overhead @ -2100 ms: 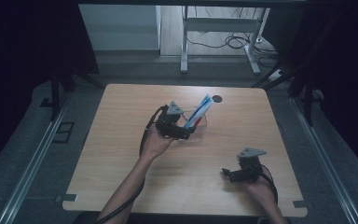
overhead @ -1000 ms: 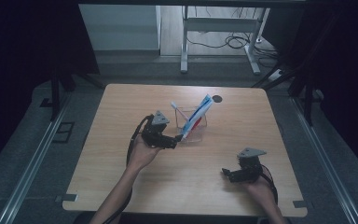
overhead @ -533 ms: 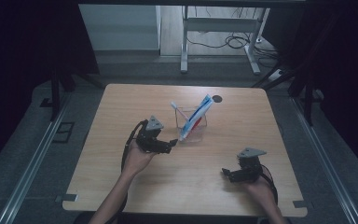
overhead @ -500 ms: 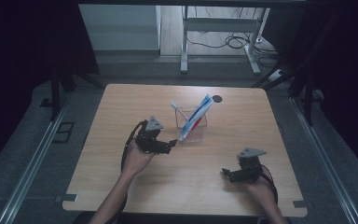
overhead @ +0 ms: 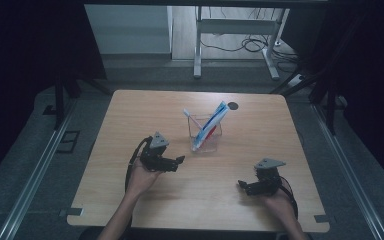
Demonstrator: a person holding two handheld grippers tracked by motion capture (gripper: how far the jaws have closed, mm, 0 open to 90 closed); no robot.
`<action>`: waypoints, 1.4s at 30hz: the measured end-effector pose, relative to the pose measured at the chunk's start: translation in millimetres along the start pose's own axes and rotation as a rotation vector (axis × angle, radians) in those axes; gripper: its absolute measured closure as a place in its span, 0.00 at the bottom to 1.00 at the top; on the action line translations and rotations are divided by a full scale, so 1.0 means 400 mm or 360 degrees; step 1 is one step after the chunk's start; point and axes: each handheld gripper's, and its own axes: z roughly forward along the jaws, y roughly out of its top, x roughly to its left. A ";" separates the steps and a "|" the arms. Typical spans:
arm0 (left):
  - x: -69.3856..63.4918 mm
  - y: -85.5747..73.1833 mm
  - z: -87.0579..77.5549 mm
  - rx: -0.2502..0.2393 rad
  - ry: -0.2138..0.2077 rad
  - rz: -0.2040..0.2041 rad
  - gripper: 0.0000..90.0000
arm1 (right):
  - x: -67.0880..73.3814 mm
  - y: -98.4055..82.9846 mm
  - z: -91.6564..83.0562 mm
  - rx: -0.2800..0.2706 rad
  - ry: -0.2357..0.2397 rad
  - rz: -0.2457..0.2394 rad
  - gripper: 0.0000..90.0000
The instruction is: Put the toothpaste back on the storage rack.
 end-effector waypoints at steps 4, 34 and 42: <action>0.000 -0.017 -0.008 -0.0007 0.0001 -0.0019 0.15 | 0.000 0.000 0.000 0.0000 0.0000 0.0000 0.04; -0.015 -0.143 -0.018 0.0050 -0.0008 -0.0090 0.15 | 0.000 0.000 0.000 0.0000 0.0000 0.0004 0.04; -0.025 -0.168 -0.001 0.0127 0.0004 -0.0065 0.15 | 0.000 0.000 0.000 -0.0002 0.0000 0.0001 0.04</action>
